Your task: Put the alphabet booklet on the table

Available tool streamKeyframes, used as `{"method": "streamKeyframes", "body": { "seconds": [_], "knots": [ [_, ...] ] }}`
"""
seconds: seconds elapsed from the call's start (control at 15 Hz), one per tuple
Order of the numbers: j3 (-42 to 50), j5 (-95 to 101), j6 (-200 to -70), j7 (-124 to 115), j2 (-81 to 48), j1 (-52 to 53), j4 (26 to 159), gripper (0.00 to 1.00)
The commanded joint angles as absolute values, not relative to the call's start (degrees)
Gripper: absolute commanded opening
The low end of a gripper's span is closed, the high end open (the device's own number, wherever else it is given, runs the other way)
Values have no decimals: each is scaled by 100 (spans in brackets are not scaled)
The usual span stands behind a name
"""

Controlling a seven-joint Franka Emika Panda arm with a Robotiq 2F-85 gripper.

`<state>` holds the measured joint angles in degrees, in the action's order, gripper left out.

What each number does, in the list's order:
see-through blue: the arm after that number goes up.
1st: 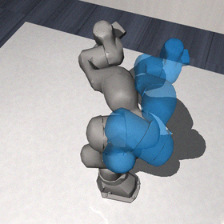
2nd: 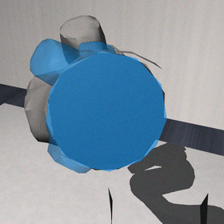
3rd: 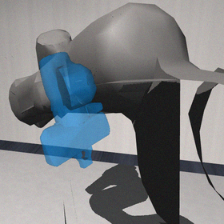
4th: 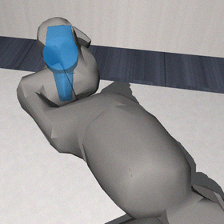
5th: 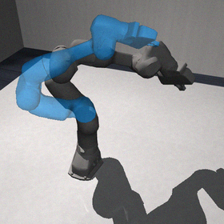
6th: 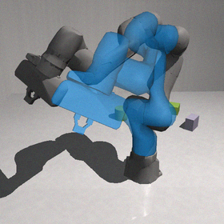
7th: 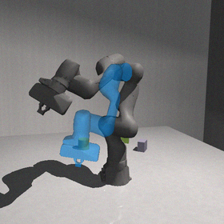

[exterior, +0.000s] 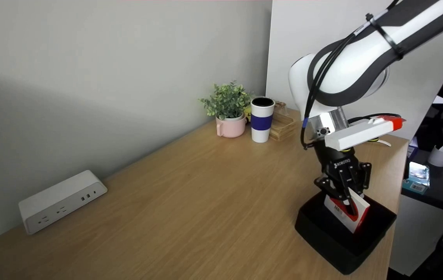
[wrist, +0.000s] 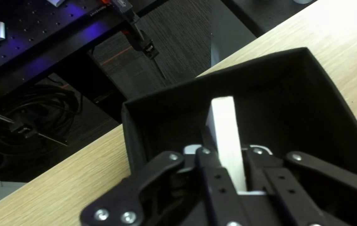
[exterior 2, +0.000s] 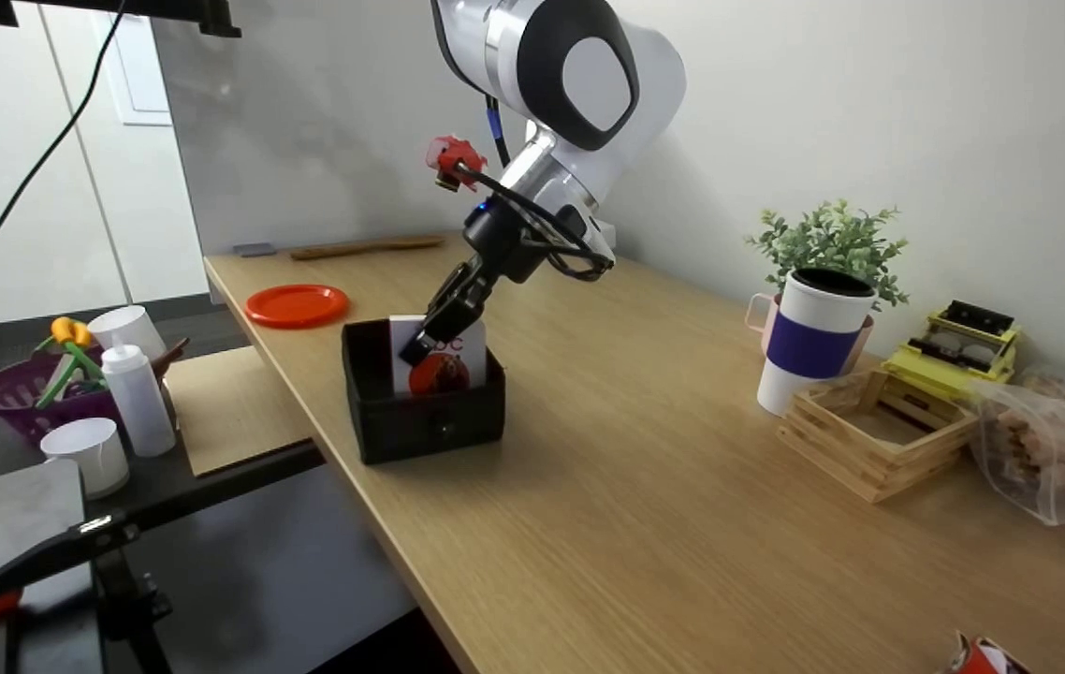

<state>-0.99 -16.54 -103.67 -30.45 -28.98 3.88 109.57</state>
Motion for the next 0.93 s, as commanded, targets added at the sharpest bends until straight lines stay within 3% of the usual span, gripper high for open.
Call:
{"method": "streamKeyframes", "body": {
  "seconds": [0.0,0.87],
  "knots": [
    [-9,-1719,-10560,-3129,-2856,494,11077,1],
    [-87,-1087,-12005,-4512,-1440,1033,12716,4]
  ]
}}
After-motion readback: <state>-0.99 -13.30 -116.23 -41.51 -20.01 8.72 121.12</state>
